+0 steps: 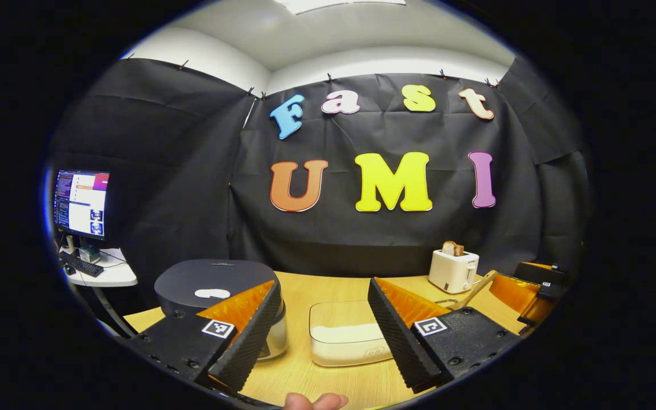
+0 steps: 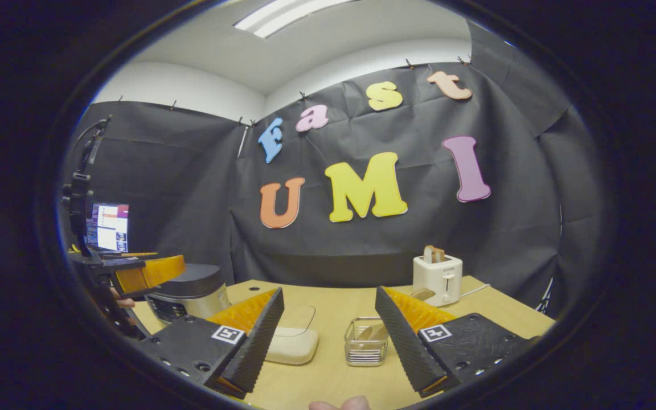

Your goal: Close the left gripper, press the button to open the rice cooker; take a wooden spoon from the chopstick holder with the right hand, scoop a spoonful of rice and pour it into the rice cooker, then put the wooden spoon back into the chopstick holder.

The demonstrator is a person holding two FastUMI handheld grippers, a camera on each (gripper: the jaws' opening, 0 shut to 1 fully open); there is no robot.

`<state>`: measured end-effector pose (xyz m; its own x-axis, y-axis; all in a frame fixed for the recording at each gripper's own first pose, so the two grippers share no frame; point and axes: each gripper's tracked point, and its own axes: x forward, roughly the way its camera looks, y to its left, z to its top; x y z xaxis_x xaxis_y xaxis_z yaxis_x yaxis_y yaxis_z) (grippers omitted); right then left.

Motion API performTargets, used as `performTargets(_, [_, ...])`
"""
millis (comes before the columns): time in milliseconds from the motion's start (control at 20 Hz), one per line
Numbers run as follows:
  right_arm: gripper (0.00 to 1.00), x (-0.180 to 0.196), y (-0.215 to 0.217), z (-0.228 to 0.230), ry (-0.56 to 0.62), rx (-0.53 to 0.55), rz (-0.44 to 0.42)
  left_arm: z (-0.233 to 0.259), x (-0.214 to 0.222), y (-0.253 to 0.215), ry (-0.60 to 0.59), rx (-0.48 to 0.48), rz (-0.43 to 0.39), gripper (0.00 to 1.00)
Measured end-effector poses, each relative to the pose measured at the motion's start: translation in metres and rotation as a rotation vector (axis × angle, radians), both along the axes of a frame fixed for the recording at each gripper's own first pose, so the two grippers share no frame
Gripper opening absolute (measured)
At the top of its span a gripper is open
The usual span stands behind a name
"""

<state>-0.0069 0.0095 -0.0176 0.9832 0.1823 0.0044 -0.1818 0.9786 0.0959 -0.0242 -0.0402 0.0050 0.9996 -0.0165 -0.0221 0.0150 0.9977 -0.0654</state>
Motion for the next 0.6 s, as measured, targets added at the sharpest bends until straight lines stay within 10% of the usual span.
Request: performTargets(600, [0.91,-0.01,0.018,0.015,-0.009,-0.03,-0.023,-0.001,-0.015,-0.012,-0.017,0.075,-0.038,0.98])
